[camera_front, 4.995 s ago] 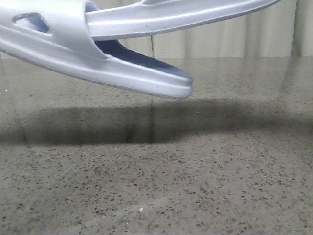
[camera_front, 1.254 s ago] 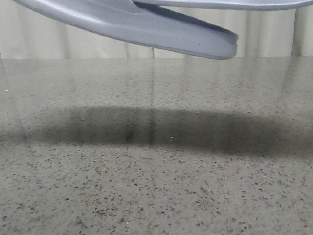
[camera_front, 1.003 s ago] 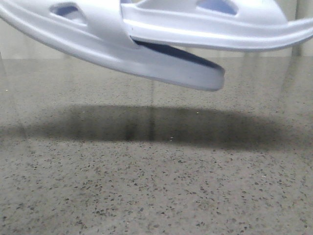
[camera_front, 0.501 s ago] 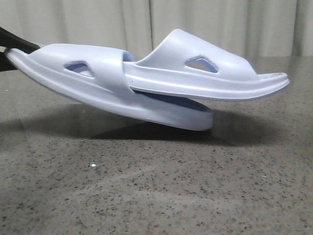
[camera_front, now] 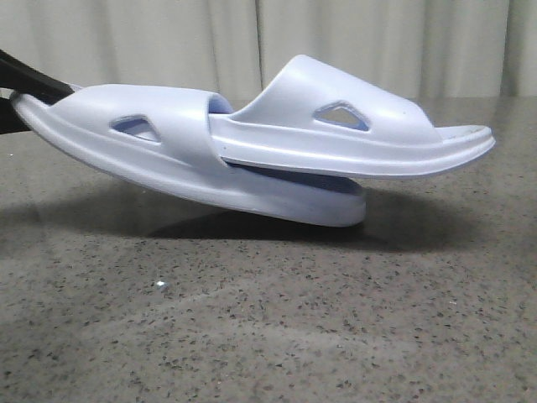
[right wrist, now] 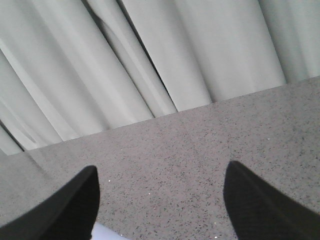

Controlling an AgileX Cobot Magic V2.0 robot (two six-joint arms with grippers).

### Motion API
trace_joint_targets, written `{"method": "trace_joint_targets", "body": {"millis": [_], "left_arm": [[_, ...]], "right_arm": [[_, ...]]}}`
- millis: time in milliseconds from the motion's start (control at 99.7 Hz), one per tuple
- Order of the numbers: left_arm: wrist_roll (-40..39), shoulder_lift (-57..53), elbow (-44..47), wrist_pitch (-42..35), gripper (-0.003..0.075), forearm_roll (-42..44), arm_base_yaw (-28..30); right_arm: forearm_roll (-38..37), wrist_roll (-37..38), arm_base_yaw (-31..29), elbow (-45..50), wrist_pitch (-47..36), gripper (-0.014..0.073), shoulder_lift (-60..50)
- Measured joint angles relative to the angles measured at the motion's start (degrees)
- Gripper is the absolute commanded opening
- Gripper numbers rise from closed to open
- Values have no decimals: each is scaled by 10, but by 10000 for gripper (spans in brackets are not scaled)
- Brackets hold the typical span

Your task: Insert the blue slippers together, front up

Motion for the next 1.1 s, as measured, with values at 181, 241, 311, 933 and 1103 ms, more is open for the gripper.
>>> {"method": "trace_joint_targets", "body": {"millis": [181,241,311,933,1103], "left_arm": [[16,0,0,0,365,-2,0],[25,0,0,-1,388,-2,0],[41,0,0,-10,388,-2,0],[247,0,0,-172,388,-13,-1],[290,-30,0,-185,388,-13,-1]], "right_arm": [[0,0,0,0,0,458,0],[0,0,0,0,0,458,0],[-1,0,0,0,0,458,0],[-1,0,0,0,4,458,0],[-18,0,0,0,12,458,0]]}}
